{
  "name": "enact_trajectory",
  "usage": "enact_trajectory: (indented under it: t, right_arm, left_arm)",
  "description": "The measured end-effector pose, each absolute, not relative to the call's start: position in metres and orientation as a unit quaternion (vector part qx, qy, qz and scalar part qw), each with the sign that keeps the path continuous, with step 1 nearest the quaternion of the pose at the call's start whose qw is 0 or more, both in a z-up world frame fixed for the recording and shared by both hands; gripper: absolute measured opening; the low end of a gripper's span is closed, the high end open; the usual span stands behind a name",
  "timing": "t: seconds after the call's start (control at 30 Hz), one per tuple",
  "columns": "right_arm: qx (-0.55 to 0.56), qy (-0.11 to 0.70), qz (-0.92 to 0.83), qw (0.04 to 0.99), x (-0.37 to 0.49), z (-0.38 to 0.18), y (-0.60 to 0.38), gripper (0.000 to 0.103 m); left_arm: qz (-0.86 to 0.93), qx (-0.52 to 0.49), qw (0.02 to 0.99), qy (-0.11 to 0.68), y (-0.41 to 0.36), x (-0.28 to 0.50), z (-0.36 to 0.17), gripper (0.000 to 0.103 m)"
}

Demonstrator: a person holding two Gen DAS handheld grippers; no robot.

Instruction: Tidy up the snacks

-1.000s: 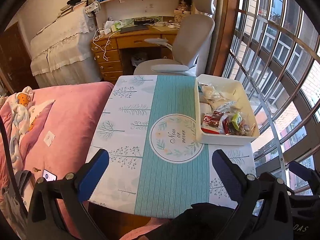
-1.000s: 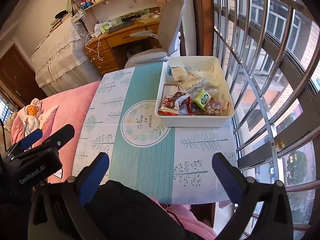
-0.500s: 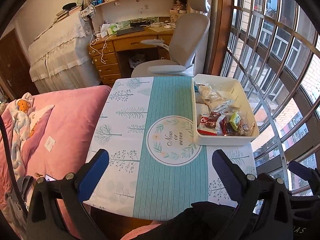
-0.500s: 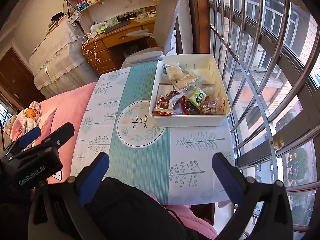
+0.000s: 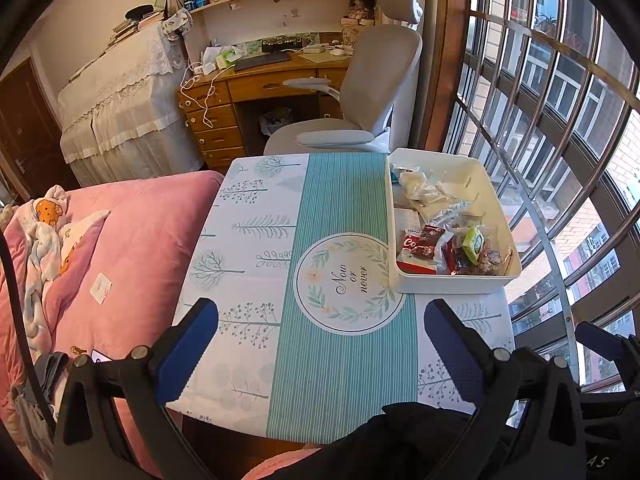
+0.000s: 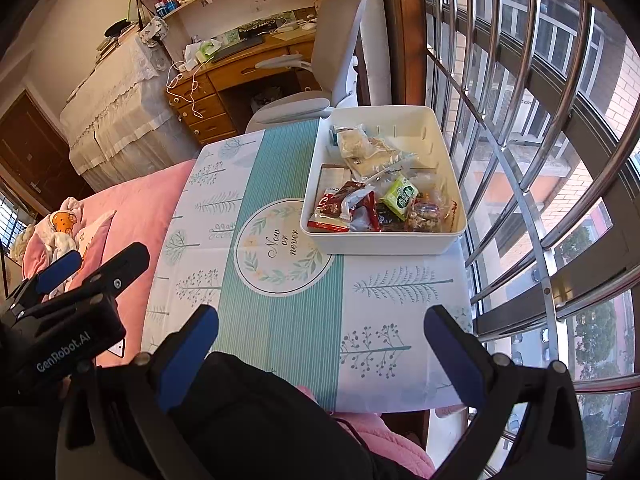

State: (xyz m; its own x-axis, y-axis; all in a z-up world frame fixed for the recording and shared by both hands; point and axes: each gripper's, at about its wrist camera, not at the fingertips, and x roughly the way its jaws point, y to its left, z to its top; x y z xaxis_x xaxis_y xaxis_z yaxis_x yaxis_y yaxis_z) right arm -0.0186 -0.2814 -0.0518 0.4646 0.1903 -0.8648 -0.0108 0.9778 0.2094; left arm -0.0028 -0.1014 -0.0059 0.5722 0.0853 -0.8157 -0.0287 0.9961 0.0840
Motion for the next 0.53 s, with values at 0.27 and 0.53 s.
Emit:
enact_trajectory:
  t: [0.27, 0.53]
  right_arm:
    - [0.088, 0.514, 0.059, 0.851, -0.0179, -0.0514, -0.2823, 0.103]
    - [0.088, 0.515, 0.060, 0.851, -0.0169, -0.0512, -0.2832, 0.103]
  left_arm:
    - [0.031, 0.032, 0.886, 0.461, -0.1021, 0.0002, -0.0052, 0.102]
    - [0.032, 0.031, 0.886, 0.461, -0.1029, 0.0007, -0.0051, 0.102]
